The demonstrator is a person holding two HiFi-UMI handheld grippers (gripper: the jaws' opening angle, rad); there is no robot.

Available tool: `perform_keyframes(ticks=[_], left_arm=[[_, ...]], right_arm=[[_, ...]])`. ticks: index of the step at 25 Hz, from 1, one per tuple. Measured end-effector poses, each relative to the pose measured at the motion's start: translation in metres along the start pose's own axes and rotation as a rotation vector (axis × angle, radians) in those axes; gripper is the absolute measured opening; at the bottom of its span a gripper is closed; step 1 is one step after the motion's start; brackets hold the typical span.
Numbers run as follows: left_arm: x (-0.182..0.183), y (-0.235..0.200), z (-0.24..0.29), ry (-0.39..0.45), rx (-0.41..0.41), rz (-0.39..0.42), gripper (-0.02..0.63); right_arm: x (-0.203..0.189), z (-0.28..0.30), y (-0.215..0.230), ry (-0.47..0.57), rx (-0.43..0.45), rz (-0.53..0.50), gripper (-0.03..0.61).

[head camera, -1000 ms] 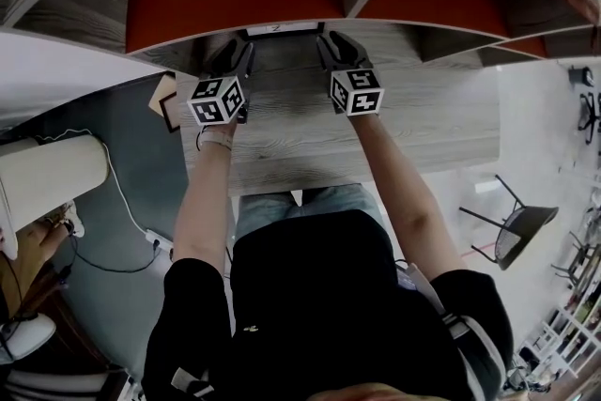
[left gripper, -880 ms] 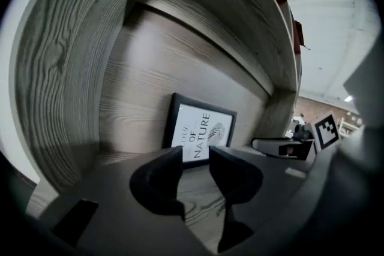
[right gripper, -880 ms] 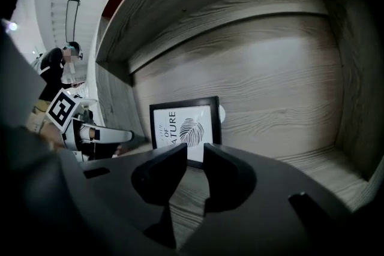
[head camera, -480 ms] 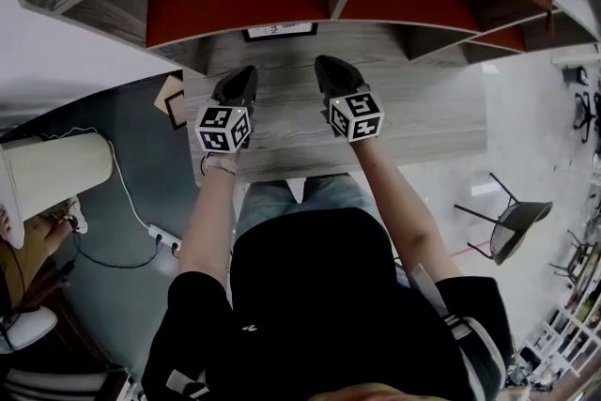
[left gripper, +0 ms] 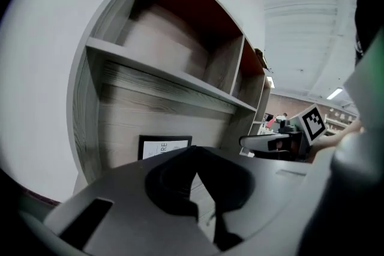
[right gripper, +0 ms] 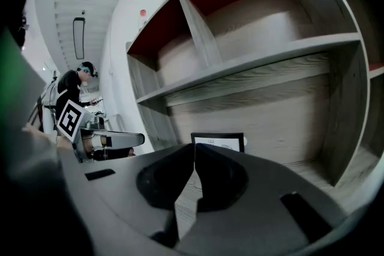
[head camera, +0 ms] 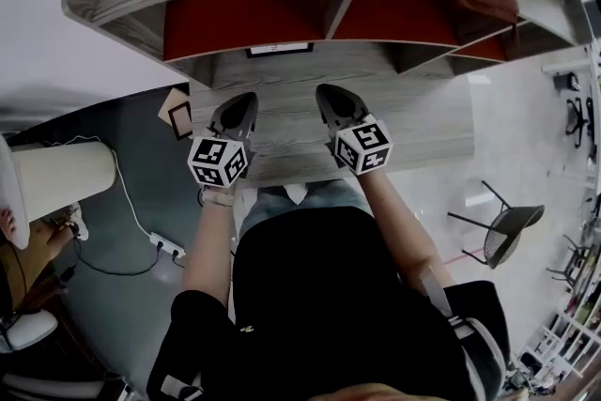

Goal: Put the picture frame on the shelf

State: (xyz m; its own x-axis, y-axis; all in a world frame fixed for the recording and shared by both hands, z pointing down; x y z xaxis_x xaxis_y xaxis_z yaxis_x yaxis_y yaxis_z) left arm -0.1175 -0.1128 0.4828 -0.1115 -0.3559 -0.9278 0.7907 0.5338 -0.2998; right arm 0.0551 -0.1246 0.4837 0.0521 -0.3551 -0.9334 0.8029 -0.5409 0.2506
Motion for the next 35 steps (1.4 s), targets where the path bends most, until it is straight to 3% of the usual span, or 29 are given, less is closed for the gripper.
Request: perform_keyframes(ticks=[9,19,28,35], left_arm=[[0.043,0.034,-0.034,0.011,-0.06,-0.029,0.011],[0.08,0.061,-0.058,0.043,-0.125,0.08,0.011],[0.105,0.063,-0.065,0.08,-0.127,0.105,0.009],[0.115,0.068,-0.063,0.104,-0.145,0.104,0.011]], right_arm=[[0.058,-0.042,-0.029,0.064,0.012,-0.015,0.0],[0.088,-0.072,-0.049,0.057,0.038,-0.054,0.001],[0.123,-0.086,-0.055,0.135,0.021,-0.074,0.002],[0.124,-0.084,-0.058,0.132,0.025,-0.085,0.002]])
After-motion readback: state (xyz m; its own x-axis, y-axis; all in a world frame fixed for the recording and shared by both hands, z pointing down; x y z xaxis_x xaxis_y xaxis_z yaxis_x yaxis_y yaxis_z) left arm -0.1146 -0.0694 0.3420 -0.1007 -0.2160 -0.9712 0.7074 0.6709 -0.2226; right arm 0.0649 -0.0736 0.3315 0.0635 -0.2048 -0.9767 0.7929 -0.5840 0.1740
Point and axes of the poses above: the fingertips, and each gripper's own axes: z forward along the fingers, y to its right, x out of its top, the point moved 3 cm from there along -z, backward along the fingers, and after that the axes turned 4 degrees about y, right-handed, at the moved point
